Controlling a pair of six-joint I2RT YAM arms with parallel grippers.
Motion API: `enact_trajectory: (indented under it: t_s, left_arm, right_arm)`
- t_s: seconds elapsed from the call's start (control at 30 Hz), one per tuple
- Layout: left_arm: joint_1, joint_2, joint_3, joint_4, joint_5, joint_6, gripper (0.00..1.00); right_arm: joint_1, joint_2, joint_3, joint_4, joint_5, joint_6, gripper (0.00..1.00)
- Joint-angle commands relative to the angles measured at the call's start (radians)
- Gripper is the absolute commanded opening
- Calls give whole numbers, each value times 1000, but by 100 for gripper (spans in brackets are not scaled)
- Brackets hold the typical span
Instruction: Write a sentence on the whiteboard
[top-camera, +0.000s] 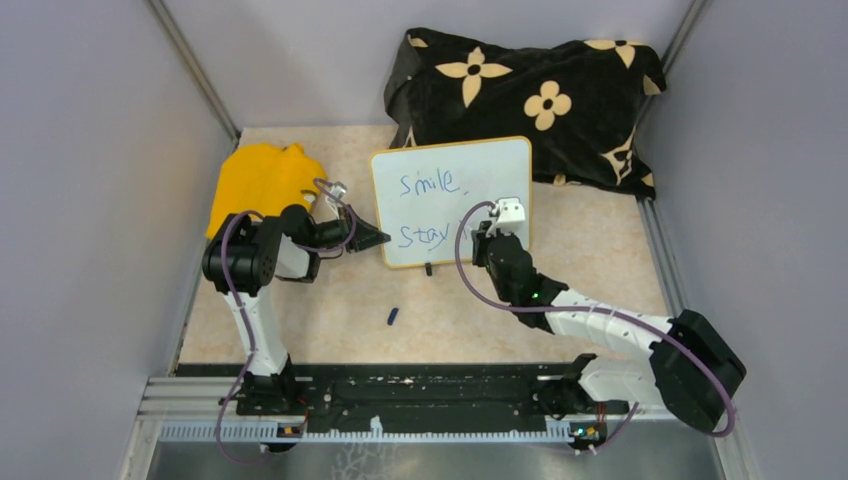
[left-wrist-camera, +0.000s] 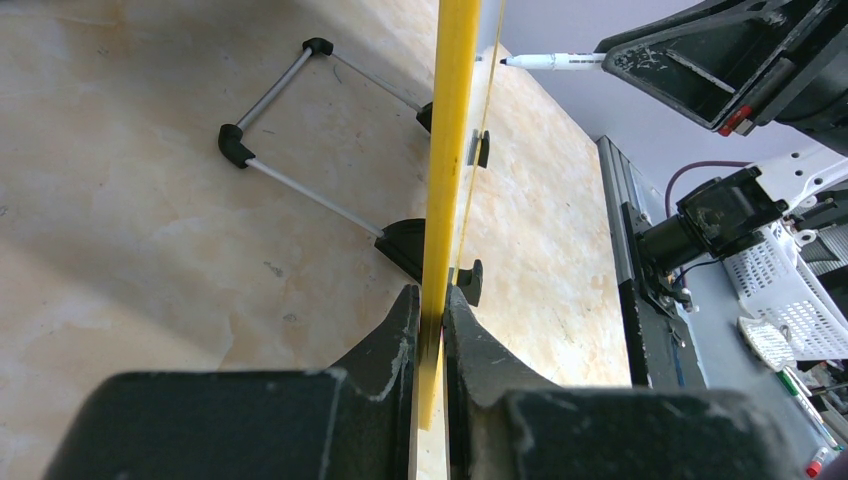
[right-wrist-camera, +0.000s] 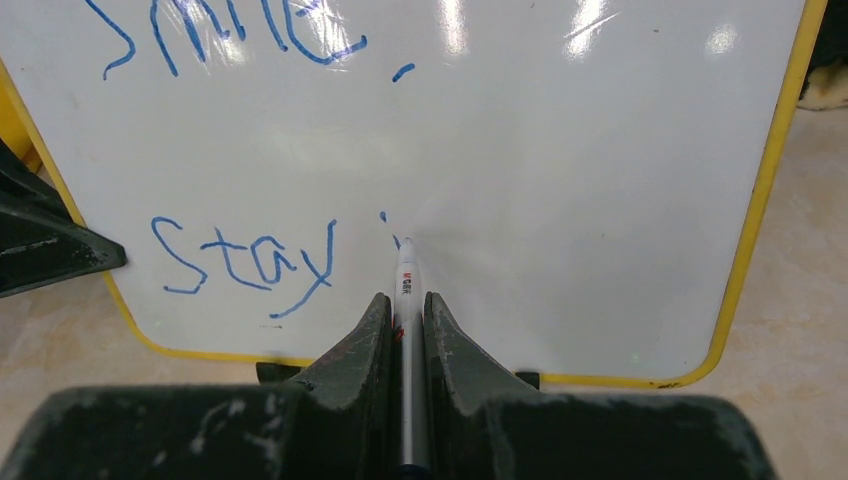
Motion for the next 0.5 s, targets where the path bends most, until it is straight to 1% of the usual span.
enact_trajectory:
  t_s: [0.0,0.47]
  left_arm:
    - [-26,13,5,-68,-6,18,0]
    - [-28,15,5,-68,-6,19,0]
  right_arm:
    - [-13,10,46,30,13,-10,0]
    - [-20,51,58,21,-12,-4,0]
